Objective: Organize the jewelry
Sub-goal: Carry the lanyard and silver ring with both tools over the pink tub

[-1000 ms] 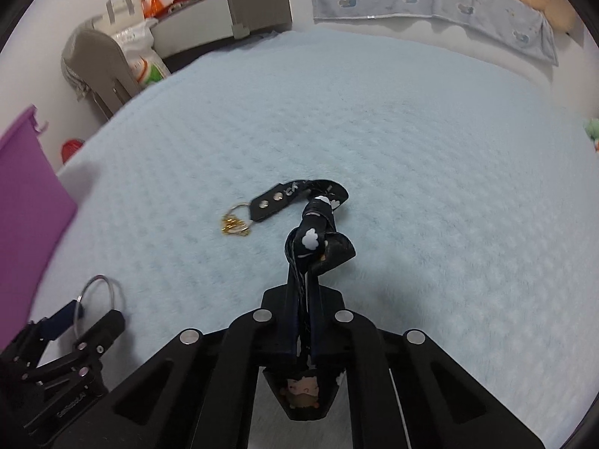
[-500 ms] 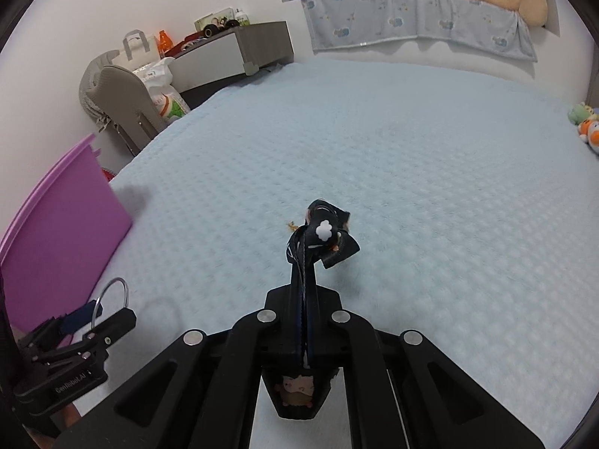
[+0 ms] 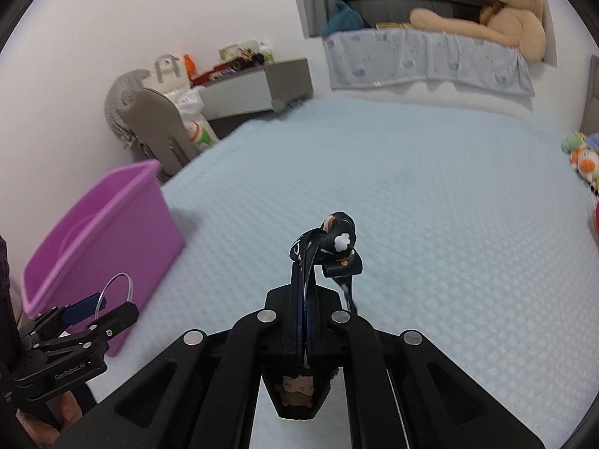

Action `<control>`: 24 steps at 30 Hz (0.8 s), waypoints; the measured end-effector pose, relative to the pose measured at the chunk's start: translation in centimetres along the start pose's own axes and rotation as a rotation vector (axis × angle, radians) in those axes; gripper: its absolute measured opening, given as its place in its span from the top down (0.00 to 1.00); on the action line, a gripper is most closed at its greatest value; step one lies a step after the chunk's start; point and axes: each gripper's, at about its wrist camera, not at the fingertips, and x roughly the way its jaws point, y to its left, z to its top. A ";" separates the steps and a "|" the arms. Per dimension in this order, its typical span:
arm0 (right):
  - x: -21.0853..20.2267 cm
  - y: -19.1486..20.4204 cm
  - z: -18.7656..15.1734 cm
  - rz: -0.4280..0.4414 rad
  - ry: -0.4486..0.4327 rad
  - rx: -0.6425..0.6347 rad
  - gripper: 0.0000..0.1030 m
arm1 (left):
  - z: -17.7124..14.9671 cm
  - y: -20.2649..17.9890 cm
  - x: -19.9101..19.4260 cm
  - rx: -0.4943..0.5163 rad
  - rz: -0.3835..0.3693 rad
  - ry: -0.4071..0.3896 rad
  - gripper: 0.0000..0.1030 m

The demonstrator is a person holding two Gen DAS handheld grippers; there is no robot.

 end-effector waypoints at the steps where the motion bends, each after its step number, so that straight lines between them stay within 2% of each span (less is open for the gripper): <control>1: -0.6 0.8 0.4 0.008 -0.014 -0.009 0.98 | 0.3 0.2 -0.7 0.003 -0.002 -0.010 0.31; 10: -4.4 7.7 4.4 0.090 -0.124 -0.086 0.98 | 3.5 3.9 -5.9 0.011 -0.014 -0.083 0.31; 24: -4.9 21.0 10.9 0.288 -0.203 -0.236 0.98 | 8.2 13.5 -10.8 -0.069 0.090 -0.171 0.31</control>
